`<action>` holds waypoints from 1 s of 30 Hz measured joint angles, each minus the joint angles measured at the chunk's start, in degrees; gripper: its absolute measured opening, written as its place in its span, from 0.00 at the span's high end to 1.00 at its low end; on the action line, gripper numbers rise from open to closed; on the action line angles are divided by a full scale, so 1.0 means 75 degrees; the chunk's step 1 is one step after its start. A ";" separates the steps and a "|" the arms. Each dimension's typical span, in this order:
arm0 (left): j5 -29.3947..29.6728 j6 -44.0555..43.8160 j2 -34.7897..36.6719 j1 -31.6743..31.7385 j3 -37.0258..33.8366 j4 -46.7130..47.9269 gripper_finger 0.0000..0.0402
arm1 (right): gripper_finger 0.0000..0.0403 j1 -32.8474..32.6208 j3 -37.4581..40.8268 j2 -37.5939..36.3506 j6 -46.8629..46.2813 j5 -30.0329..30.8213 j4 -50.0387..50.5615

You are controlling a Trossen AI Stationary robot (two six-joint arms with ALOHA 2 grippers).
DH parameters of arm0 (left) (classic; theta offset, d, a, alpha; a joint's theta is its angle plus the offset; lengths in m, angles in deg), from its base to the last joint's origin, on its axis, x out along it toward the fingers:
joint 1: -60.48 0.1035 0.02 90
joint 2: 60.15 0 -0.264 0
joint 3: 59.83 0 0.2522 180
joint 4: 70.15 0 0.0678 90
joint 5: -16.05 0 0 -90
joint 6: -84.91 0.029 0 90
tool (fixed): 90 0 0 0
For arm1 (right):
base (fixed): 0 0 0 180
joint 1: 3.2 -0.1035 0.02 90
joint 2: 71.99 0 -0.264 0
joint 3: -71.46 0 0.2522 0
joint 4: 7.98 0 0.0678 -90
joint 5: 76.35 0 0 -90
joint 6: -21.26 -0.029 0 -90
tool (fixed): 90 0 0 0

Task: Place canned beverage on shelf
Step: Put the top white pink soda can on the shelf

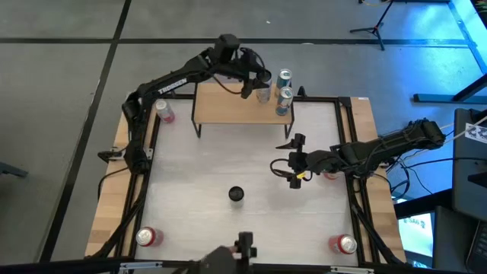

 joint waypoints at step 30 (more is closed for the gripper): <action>0.0162 0.0422 -0.0504 0.0052 0.0053 0.0033 0.29 | 0.10 0.0000 0.0073 0.0006 -0.0003 0.0020 -0.0074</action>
